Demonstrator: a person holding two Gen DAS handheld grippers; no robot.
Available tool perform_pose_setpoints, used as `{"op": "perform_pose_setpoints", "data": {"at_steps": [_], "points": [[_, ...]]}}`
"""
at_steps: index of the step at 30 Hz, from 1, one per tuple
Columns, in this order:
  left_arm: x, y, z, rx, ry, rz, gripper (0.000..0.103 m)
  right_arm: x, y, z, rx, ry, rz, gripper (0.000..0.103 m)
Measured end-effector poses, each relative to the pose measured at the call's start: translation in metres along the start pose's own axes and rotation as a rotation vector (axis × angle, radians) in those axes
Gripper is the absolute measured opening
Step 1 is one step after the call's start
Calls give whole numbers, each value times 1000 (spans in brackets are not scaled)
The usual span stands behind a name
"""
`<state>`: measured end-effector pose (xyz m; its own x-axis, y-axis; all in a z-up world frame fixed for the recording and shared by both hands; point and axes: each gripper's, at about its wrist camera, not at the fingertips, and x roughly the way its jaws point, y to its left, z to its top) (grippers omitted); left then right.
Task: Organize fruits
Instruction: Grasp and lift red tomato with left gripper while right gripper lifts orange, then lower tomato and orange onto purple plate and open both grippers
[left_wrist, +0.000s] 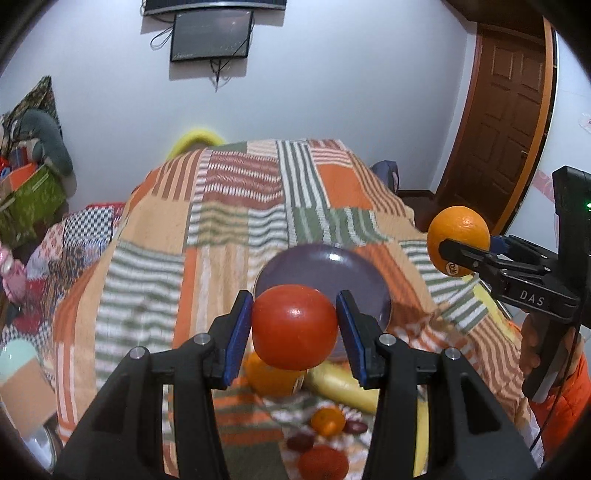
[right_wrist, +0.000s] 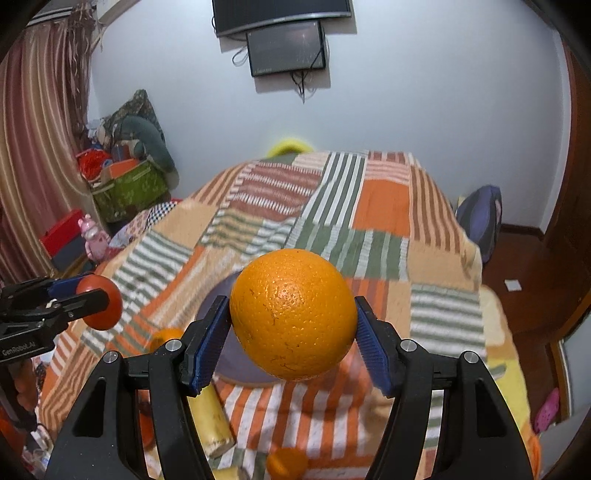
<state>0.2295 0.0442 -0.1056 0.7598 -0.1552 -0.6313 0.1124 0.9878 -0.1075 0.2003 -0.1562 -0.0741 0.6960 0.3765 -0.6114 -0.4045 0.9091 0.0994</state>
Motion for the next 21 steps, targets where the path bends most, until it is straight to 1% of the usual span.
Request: {"op": "perform_pose_setpoints", "data": {"at_steps": [5,11,14,21], "points": [[18,-4,24,14,-16,-5,46,9,0,15,-17,-27,-4,63],[48,-1,41,6,6,-5,46,30,3,26,-45,-28,1,63],[67,2,48,1,29,6,46,47,5,29,-63,-4,5,63],[116,11,50,-8,115,5,46,96,1,26,-80,105,8,63]]}}
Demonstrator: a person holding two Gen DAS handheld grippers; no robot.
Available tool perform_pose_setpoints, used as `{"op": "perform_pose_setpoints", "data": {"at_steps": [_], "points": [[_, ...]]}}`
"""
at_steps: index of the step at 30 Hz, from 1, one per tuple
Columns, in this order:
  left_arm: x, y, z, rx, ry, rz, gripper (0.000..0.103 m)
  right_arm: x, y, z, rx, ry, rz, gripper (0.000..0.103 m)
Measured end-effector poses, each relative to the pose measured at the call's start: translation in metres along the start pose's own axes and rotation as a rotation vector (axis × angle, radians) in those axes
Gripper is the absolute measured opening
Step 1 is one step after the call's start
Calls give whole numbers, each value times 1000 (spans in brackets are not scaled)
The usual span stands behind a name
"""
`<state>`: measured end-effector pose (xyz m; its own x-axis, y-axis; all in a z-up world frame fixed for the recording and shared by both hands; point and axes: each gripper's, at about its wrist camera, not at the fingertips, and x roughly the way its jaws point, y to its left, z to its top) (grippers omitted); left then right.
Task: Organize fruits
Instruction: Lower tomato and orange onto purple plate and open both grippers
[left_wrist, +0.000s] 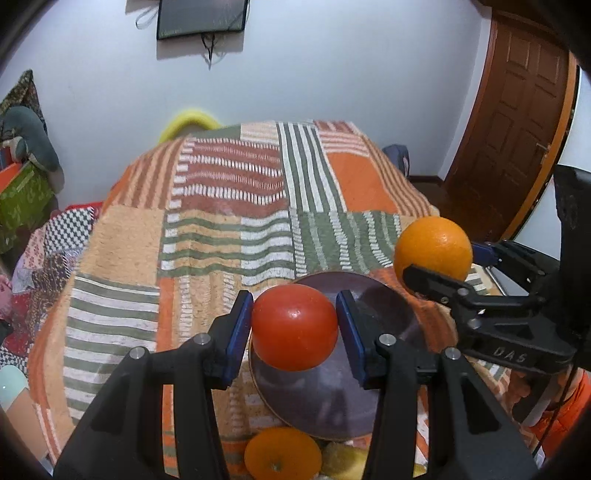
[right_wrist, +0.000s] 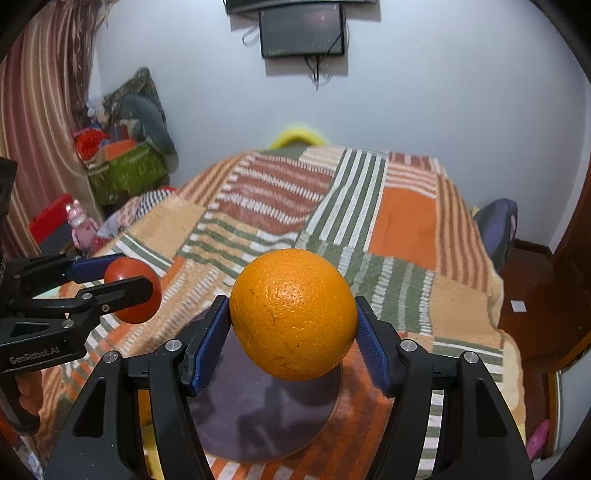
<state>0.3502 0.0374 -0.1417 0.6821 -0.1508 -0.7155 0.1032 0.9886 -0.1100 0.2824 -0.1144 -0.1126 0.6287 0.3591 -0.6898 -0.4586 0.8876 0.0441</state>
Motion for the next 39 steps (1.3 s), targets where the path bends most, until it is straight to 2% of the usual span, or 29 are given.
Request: {"op": "perform_pose_setpoints", "data": {"at_steps": [9,14,17,29,34,39], "points": [[62,10,-1,-17,139,-32,46,50,-7,-11,-20,129,-15,63],[81,18,-4,-53,192,-52,46,69,-7,-17,-44,173,-5,63],[88,19,-5,-50,204,-36,46,77,-5,-19,-54,184,-3,63],[73,5,-2,35,158,27,46,78,-4,-21,-46,207,13,63],[54,8,-2,8,138,29,46,61,-2,-20,-34,174,15,79],[23,8,-4,8,104,51,46,35,5,-20,-52,145,-9,79]]}}
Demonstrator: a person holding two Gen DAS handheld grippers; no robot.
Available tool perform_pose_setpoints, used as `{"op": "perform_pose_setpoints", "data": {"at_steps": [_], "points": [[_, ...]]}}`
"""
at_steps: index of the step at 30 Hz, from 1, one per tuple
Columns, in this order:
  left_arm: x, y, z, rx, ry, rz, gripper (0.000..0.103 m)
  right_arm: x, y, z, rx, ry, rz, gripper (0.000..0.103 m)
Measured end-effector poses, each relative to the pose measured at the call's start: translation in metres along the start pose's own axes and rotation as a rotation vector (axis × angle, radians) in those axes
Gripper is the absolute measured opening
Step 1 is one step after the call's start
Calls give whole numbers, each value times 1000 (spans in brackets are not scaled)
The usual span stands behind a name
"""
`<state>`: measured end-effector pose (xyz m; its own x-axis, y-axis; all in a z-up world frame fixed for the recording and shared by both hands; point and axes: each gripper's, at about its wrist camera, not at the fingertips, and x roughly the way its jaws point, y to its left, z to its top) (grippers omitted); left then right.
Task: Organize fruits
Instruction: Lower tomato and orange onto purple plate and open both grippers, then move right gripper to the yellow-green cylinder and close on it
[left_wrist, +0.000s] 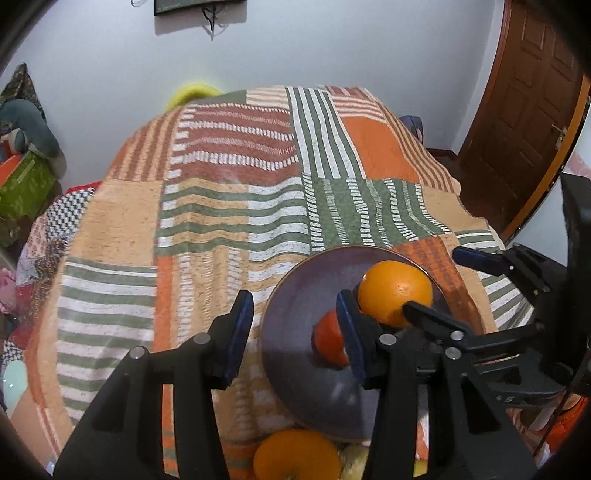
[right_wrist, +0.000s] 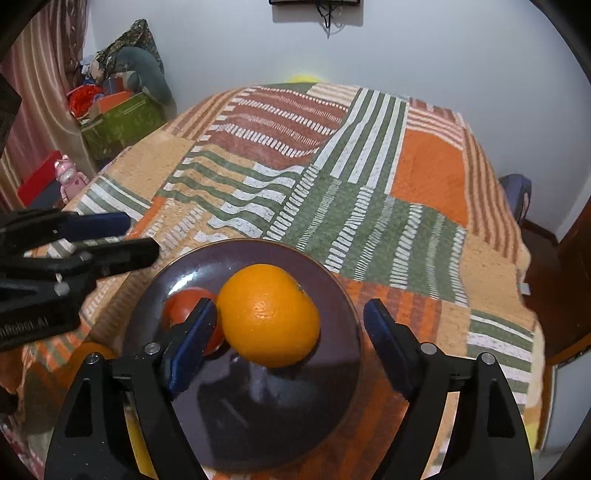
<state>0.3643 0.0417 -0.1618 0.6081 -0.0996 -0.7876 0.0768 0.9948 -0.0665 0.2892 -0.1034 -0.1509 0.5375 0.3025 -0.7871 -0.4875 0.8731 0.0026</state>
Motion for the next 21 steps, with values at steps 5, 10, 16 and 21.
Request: {"op": "perform_pose_setpoints", "data": {"at_steps": [5,10,16,21], "points": [[-37,1,-12,-4,-33,8,50,-35,9,-6,-8,-50,-12,79],[-69,1,-29,-4,-54,14,53,-74,23,-15,-28,-101,-22,79],[-100,-1,-61,-18,-62,10,56,-103,37,-33,-28,-126,-3,80],[-113,-3,-90,-25,-36,5,56,-114,48,-52,-36,-120,4,80]]}}
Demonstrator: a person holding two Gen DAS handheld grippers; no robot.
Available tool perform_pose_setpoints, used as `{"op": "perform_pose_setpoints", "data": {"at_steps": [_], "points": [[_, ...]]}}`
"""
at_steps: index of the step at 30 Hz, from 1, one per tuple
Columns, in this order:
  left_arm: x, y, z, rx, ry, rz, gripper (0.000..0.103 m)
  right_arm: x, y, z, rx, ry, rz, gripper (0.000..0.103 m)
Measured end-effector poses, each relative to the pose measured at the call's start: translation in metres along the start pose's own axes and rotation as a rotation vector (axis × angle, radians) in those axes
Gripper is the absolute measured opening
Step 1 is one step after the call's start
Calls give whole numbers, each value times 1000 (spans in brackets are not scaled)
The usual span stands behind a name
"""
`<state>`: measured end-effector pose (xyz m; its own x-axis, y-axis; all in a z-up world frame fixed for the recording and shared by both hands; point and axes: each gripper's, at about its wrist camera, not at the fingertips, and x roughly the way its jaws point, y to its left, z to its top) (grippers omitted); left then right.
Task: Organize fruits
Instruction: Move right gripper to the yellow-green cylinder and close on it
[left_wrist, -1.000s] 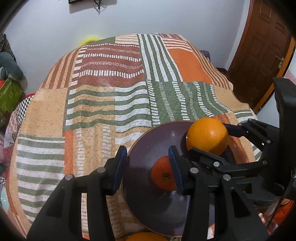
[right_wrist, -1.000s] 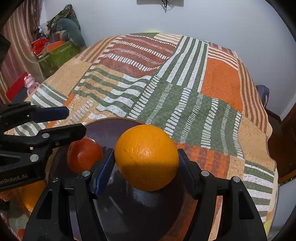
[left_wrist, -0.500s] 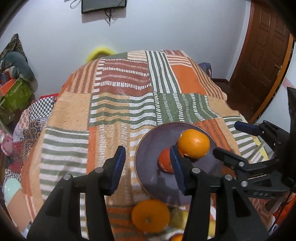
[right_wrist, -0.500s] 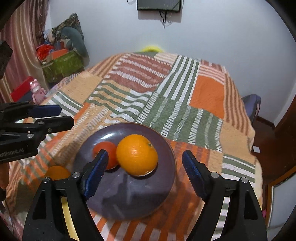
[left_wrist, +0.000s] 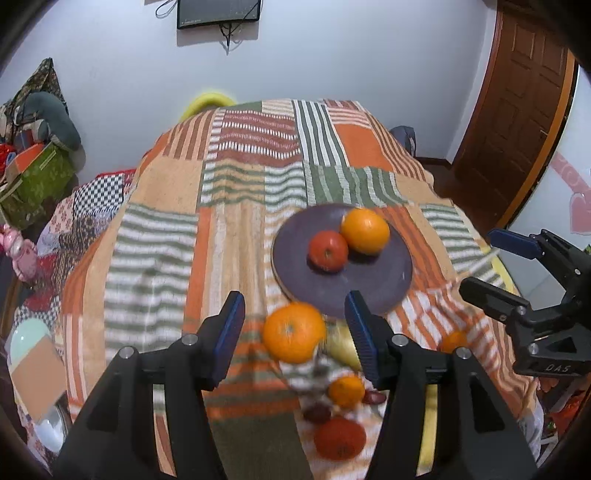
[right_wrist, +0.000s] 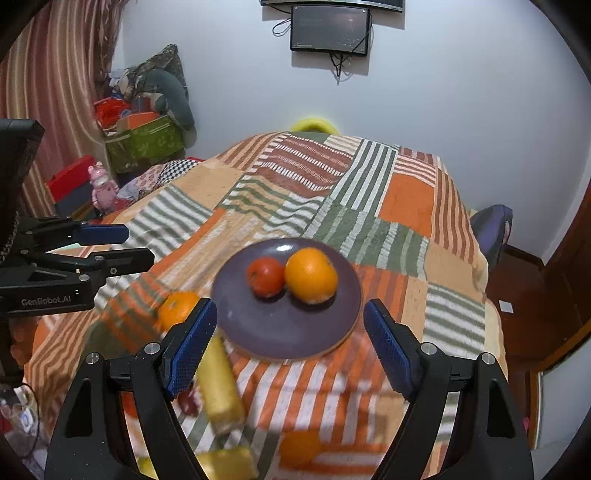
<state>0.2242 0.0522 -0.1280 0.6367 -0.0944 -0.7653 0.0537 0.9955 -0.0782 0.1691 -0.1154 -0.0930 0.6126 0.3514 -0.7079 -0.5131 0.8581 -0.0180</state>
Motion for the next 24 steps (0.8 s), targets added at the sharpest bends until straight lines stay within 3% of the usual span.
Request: {"op": "perform_pose_setpoints", "data": {"at_steps": [14,24], "points": [[3,-13,-74,-26,113,-33,56,-7,18,-63,36,72,37,79],[26,-28,-111,-46,205,-78,56,0,24,-84,41,108,70,75]]}}
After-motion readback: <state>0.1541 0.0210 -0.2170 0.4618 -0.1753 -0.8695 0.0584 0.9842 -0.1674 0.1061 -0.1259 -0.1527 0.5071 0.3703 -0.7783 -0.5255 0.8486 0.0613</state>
